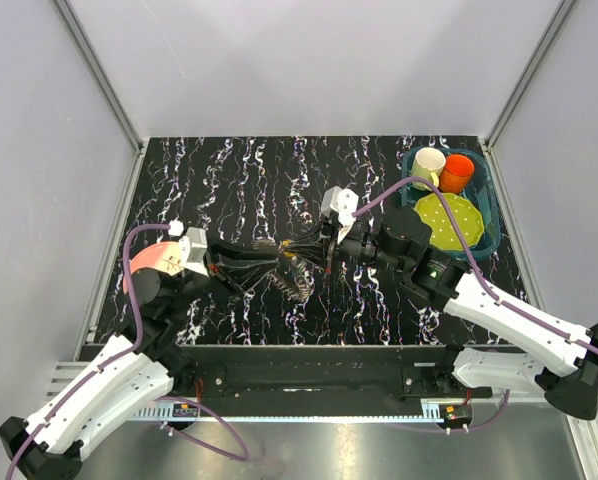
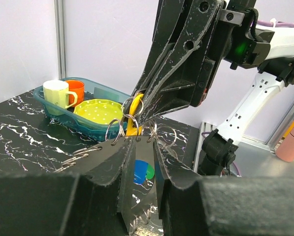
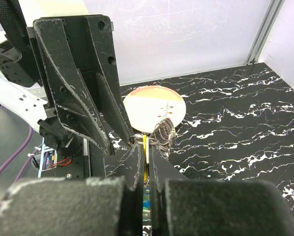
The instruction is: Remove the keys from the keyring
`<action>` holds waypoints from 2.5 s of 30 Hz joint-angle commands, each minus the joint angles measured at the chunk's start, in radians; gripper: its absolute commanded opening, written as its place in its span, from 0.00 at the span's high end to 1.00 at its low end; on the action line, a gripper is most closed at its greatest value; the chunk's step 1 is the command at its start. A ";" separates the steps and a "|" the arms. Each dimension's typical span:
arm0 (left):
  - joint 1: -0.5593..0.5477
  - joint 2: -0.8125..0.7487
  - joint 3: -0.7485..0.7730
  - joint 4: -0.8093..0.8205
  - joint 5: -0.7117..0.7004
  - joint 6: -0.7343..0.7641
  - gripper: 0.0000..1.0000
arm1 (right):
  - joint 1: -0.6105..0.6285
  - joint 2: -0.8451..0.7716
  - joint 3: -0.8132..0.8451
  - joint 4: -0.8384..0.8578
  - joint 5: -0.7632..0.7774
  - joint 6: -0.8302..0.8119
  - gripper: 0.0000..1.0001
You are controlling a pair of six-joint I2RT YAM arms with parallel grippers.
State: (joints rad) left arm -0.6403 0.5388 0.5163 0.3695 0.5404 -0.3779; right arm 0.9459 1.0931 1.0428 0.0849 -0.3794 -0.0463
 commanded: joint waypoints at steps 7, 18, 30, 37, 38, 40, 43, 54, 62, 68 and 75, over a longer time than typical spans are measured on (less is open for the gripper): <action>-0.022 0.043 0.037 0.052 -0.071 0.037 0.75 | 0.001 -0.015 0.033 0.085 -0.015 0.029 1.00; -0.033 0.064 0.062 0.045 -0.142 0.077 0.75 | 0.001 -0.010 0.002 0.115 -0.033 0.069 1.00; -0.039 0.079 0.067 0.059 -0.115 0.076 0.80 | -0.001 -0.009 -0.009 0.111 -0.049 0.082 1.00; -0.048 0.073 0.067 0.066 -0.119 0.077 1.00 | 0.001 -0.001 -0.012 0.076 -0.052 0.063 1.00; -0.048 0.072 0.065 0.068 -0.119 0.077 1.00 | 0.001 0.001 -0.010 0.050 -0.050 0.056 1.00; -0.048 0.061 0.062 0.065 -0.119 0.079 1.00 | 0.001 -0.004 -0.012 0.023 -0.039 0.048 1.00; -0.050 0.049 0.059 0.043 -0.106 0.099 1.00 | 0.001 -0.021 -0.015 -0.022 -0.001 -0.012 1.00; -0.062 0.033 0.100 -0.148 -0.085 0.232 1.00 | 0.001 -0.029 0.002 -0.149 0.037 -0.161 1.00; -0.093 0.066 0.143 -0.222 -0.163 0.237 1.00 | 0.001 0.016 0.029 -0.154 -0.001 -0.202 1.00; -0.107 0.101 0.174 -0.274 -0.165 0.240 1.00 | 0.001 0.019 0.028 -0.140 -0.035 -0.260 1.00; -0.114 0.104 0.171 -0.296 -0.168 0.208 1.00 | 0.001 0.040 0.031 -0.139 -0.070 -0.325 1.00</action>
State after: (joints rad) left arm -0.7383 0.6430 0.6418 0.0006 0.3679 -0.1490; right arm 0.9401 1.1130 1.0279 -0.1024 -0.3679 -0.3225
